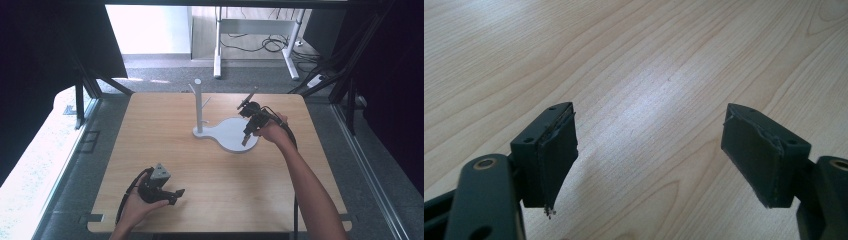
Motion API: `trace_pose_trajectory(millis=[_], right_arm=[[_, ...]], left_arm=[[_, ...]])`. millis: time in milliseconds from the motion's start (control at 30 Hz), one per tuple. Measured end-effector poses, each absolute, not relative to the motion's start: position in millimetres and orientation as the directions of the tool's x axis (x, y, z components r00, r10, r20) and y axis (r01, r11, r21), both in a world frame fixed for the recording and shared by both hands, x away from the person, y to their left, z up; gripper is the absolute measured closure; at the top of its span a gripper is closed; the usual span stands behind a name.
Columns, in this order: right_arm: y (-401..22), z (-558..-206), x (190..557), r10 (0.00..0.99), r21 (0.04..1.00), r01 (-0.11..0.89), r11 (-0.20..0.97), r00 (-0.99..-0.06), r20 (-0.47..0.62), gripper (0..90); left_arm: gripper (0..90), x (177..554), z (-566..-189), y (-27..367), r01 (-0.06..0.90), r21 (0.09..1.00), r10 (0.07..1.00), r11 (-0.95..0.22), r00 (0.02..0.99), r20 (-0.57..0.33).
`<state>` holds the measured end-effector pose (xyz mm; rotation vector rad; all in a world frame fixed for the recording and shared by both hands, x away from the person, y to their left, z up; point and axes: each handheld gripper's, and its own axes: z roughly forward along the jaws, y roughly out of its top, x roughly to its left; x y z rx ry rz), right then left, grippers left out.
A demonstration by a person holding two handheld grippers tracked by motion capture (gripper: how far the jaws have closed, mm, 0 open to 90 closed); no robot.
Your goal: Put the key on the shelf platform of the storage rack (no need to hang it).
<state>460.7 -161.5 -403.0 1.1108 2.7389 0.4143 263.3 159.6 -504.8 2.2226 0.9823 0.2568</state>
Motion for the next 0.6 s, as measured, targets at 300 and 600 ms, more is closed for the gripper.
trace_pose_trajectory(millis=[300,600], right_arm=[[-157,-409,471,0.709,0.317,0.666,0.675,-0.704,-0.032,89.9],[-156,-415,480,0.724,0.314,0.683,0.66,-0.689,-0.021,89.9]], left_arm=[[22.7,263,-505,160,0.58,0.656,0.712,-0.484,0.696,-0.09],[22.7,264,-505,161,0.581,0.657,0.715,-0.48,0.694,-0.092]])
